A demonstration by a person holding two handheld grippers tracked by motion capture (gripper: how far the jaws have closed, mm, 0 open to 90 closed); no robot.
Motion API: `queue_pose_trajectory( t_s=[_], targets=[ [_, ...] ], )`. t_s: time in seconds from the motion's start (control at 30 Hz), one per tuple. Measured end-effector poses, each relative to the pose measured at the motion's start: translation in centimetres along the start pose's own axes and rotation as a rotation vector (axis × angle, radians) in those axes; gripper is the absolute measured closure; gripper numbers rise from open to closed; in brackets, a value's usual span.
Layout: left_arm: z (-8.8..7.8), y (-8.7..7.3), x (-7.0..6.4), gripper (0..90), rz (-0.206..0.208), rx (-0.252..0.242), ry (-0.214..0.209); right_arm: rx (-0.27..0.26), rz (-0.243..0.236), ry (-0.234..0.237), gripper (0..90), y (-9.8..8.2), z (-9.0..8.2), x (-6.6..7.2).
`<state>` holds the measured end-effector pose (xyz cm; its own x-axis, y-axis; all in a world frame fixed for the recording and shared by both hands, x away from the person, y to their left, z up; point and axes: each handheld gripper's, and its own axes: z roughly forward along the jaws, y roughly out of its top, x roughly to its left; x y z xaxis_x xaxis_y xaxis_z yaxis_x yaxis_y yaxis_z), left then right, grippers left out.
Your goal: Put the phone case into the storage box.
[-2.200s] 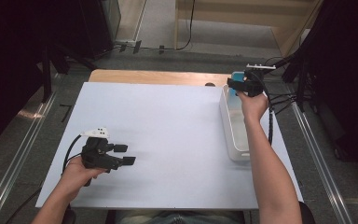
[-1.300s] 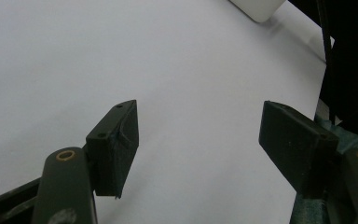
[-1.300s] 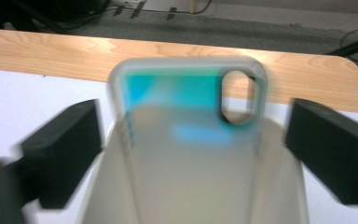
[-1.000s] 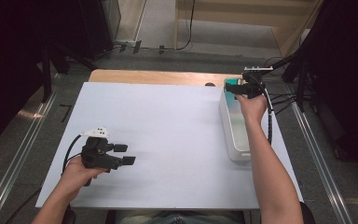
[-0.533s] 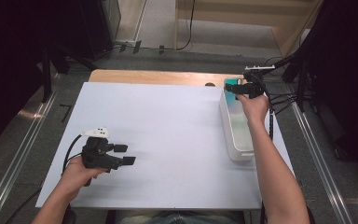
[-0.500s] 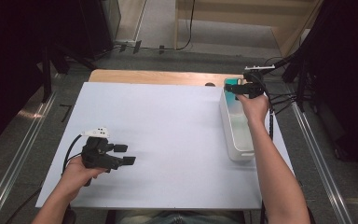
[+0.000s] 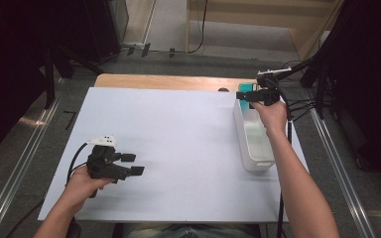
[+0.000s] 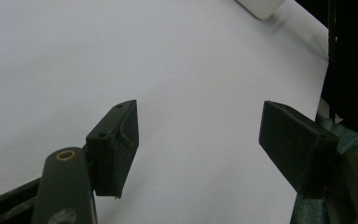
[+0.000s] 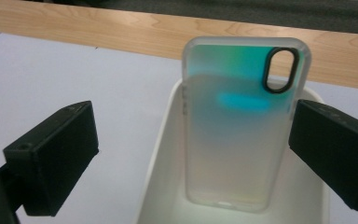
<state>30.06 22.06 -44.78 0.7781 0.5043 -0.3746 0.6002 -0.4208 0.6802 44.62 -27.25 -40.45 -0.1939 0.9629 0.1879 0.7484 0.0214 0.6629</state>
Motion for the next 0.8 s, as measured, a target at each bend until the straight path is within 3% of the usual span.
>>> queue_pose_trajectory(
  t_s=[0.27, 0.8],
  targets=[
    [0.1, 0.0, 0.1, 28.3, -0.006, -0.002, -0.002, 0.013, -0.018, 0.081, 0.2, -0.1, -1.0, 1.0],
    [0.2, 0.0, 0.0, 28.3, -0.005, 0.008, -0.005, 0.024, -0.118, 0.2, 0.5, -0.6, -2.4, 3.0]
  ],
)
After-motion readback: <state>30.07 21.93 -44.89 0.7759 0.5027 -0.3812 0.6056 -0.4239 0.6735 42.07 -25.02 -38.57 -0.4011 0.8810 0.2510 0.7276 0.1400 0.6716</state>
